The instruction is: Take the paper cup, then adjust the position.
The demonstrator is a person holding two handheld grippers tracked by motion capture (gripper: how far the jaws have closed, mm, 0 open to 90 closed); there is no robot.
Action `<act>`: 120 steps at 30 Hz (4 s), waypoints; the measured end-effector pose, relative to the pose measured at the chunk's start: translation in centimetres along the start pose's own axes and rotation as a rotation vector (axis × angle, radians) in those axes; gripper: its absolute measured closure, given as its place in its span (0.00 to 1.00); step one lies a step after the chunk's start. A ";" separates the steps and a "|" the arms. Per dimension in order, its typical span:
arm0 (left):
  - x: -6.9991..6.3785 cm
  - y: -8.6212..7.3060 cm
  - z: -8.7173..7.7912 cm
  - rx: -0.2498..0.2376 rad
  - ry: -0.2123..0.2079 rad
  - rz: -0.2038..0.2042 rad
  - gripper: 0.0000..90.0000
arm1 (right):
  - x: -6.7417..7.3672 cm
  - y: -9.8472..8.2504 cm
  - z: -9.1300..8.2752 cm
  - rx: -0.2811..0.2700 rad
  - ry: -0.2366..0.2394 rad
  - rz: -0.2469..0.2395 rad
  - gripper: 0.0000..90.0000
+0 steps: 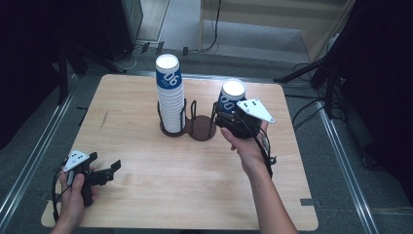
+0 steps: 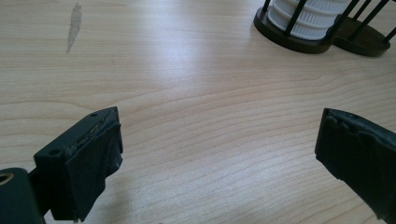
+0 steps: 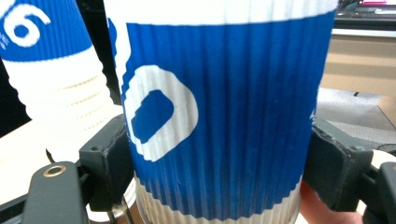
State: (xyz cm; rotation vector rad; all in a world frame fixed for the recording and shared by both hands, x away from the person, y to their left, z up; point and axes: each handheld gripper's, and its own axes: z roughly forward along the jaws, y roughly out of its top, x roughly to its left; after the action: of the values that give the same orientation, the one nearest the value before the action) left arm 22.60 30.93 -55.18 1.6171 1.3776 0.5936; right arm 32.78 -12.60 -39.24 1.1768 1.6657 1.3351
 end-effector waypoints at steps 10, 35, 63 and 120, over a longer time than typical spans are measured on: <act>-0.2 0.0 -0.1 -0.008 -0.001 0.025 0.02 | -1.1 -2.6 -1.1 0.009 -0.017 -0.009 0.21; -0.5 0.4 -0.2 0.037 0.024 0.029 0.02 | -2.5 -8.4 -2.3 0.071 -0.037 0.025 0.21; -8.3 4.8 1.6 0.013 -0.151 0.144 0.02 | -0.5 -9.8 -1.9 0.097 -0.044 -0.066 0.22; -15.3 7.5 3.7 0.011 -0.366 0.200 0.07 | 4.6 -12.5 -2.2 0.100 -0.037 -0.379 0.22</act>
State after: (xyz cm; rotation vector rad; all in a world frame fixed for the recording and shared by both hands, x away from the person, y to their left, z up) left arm 25.44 15.42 -47.68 1.7819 0.9599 0.3789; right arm 26.28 -9.81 -50.75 0.8762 1.8354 0.9985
